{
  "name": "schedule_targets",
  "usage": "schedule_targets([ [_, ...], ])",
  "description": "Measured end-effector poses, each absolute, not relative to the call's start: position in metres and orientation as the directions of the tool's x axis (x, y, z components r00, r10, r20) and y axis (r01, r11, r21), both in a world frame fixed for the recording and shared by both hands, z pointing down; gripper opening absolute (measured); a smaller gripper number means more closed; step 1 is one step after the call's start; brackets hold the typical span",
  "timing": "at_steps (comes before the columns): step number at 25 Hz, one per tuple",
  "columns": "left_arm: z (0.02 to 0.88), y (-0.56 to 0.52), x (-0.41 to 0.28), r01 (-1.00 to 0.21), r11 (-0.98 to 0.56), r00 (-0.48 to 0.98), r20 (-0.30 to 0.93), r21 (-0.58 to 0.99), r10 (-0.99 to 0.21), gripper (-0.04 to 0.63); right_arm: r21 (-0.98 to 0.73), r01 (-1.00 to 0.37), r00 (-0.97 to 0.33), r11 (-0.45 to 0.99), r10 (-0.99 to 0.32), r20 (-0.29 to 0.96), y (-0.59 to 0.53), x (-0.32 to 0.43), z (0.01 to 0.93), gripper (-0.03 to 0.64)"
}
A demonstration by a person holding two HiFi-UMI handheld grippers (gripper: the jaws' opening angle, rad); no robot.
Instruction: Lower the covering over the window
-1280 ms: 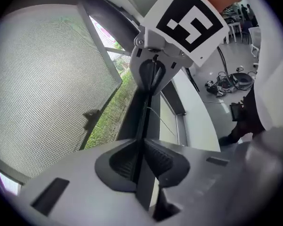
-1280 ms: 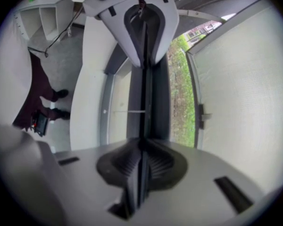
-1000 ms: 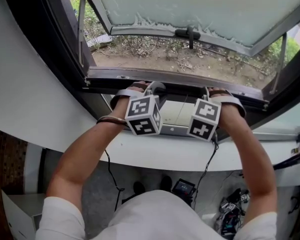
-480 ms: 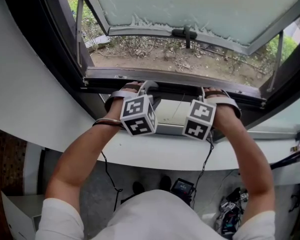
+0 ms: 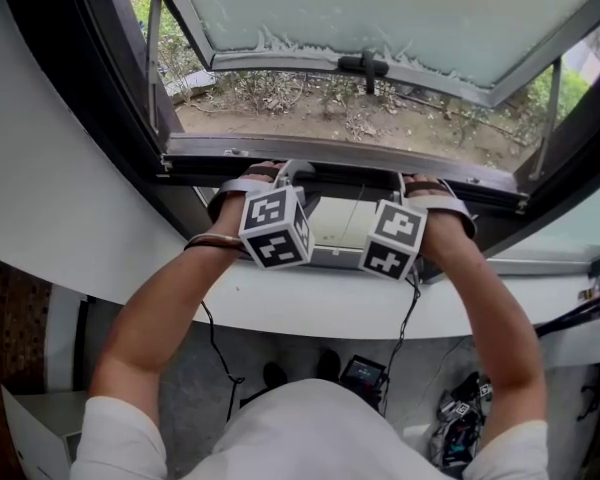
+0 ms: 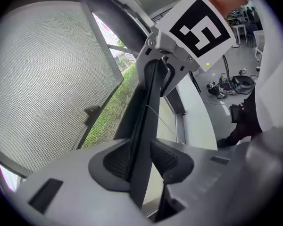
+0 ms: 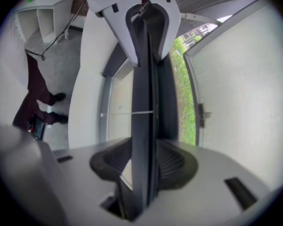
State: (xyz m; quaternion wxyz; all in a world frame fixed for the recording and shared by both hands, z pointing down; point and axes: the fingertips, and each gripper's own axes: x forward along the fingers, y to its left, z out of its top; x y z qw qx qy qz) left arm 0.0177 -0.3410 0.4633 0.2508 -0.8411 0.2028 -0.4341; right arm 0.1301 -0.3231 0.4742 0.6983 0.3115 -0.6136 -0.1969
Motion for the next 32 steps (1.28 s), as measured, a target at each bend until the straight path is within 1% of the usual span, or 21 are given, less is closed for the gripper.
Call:
schedule_targets([
  [7, 0.464, -0.341, 0.019, -0.129, -0.797, 0.540, 0.632, -0.591, -0.556, 0.133, 0.733, -0.114, 0.150, 0.671, -0.718, 0.680, -0.325, 0.126, 0.470, 0.172],
  [24, 0.456, -0.333, 0.025, -0.149, -0.808, 0.563, 0.622, -0.570, -0.543, 0.133, 0.777, -0.162, 0.102, 0.609, -0.773, 0.626, -0.322, 0.125, 0.456, 0.170],
  [32, 0.448, -0.329, 0.027, -0.171, -0.812, 0.573, 0.613, -0.558, -0.543, 0.133, 0.799, -0.182, 0.095, 0.573, -0.799, 0.594, -0.319, 0.126, 0.444, 0.121],
])
